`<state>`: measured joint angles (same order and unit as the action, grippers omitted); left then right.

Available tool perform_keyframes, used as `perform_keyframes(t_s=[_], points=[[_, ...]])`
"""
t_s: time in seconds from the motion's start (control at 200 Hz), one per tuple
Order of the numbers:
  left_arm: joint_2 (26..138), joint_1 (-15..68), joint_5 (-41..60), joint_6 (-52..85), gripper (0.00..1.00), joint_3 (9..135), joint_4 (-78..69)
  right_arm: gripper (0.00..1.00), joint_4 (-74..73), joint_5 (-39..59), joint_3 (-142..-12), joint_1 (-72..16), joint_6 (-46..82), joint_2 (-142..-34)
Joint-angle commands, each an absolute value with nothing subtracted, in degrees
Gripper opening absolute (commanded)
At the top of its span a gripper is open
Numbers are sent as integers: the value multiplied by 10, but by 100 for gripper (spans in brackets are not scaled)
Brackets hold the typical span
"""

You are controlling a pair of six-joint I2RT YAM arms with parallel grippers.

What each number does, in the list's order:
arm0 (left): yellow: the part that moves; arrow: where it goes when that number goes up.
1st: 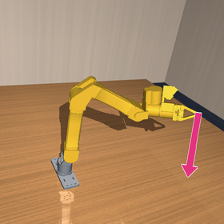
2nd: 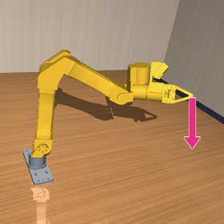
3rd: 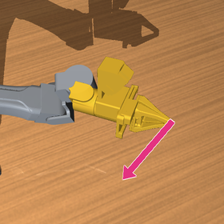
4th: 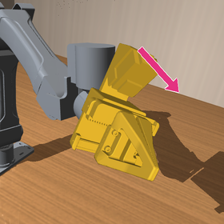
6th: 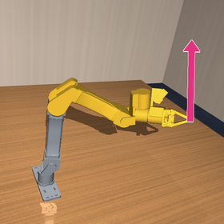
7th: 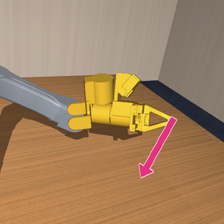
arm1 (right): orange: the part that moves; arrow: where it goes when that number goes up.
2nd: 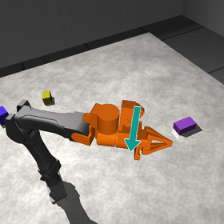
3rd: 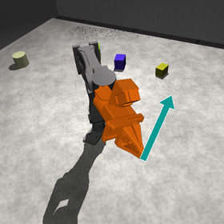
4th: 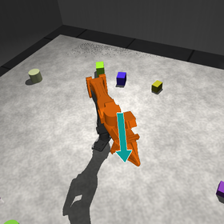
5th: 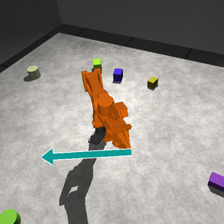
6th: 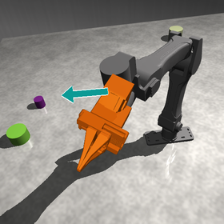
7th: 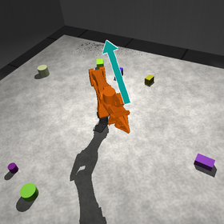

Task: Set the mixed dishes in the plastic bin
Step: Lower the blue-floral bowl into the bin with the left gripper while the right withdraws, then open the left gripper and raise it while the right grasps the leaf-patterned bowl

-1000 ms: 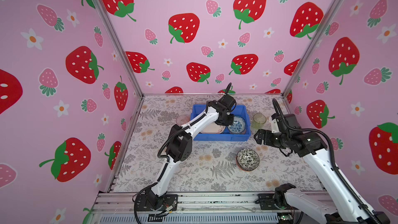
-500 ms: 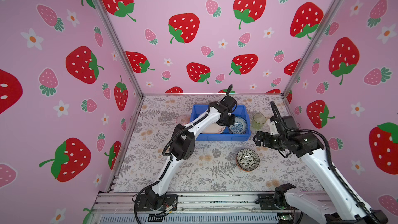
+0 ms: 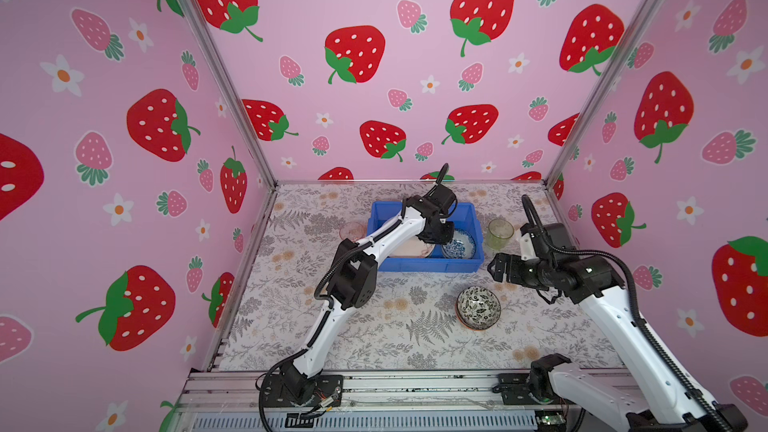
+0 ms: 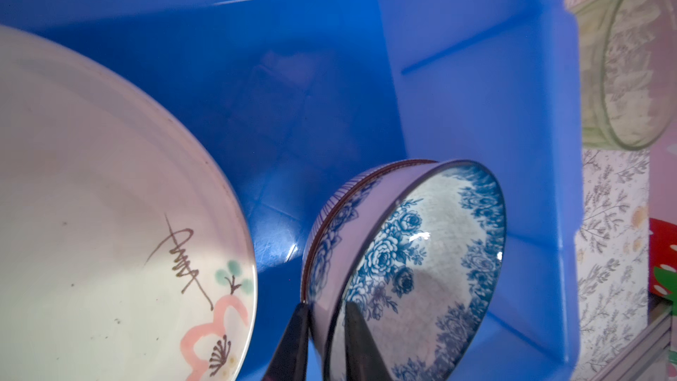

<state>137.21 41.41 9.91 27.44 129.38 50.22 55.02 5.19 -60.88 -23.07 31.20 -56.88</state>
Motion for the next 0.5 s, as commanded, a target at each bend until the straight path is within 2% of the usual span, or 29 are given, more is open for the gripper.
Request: perform_keyframes(t_s=[0.0, 0.105, 0.355, 0.495], points=[[1365, 415, 113, 279, 27, 1321, 498, 97, 547, 56, -601, -227, 303, -569], [1360, 415, 116, 279, 36, 1323, 499, 98, 548, 56, -600, -226, 302, -572], [1327, 415, 115, 273, 67, 1325, 507, 98, 551, 56, -585, -226, 301, -581], [1294, 415, 106, 268, 79, 1318, 515, 98, 559, 52, -565, -226, 300, -586]])
